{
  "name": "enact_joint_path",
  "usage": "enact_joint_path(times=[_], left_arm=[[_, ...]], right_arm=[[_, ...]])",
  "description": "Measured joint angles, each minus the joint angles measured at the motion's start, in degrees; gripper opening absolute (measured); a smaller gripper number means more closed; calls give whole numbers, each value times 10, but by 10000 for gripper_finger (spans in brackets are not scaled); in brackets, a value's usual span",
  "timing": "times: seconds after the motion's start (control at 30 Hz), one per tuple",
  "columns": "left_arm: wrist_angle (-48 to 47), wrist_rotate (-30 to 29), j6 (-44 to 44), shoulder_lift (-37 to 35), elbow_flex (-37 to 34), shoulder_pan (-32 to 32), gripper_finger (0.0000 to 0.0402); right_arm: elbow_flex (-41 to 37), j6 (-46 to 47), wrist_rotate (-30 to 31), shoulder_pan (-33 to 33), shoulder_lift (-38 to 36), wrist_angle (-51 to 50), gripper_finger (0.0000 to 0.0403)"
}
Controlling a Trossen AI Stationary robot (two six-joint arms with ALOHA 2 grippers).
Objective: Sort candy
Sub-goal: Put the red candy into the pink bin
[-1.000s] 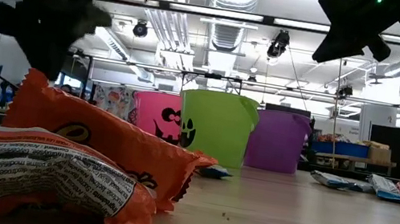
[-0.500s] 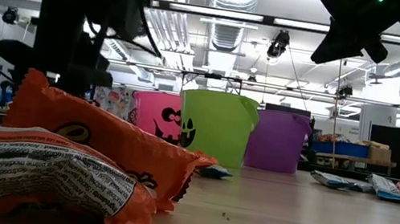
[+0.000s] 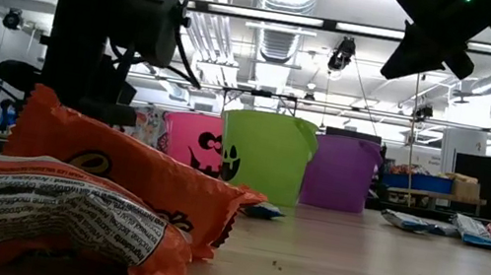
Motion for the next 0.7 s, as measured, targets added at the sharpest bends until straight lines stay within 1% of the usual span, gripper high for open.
enact_joint_path(times=[0.1, 0.17, 0.27, 0.4, 0.5, 0.57, 0.63, 0.7], left_arm=[[-8, 3, 1, -8, -2, 1, 48], [-9, 4, 1, -20, -4, 1, 36], [-9, 10, 10, -52, -3, 1, 26], [-8, 34, 36, -109, -3, 1, 26], [4, 53, 77, -163, -3, 1, 28], [28, 61, 115, -204, -3, 1, 28], [74, 62, 167, -244, -3, 1, 28], [139, 61, 234, -278, -3, 1, 29]], right_arm=[[0, 0, 0, 0, 0, 0, 52], [0, 0, 1, 0, 0, 0, 52], [0, 0, 1, 0, 0, 0, 52], [0, 0, 1, 0, 0, 0, 52], [0, 0, 1, 0, 0, 0, 52], [0, 0, 1, 0, 0, 0, 52], [0, 0, 1, 0, 0, 1, 52], [0, 0, 2, 0, 0, 1, 52]])
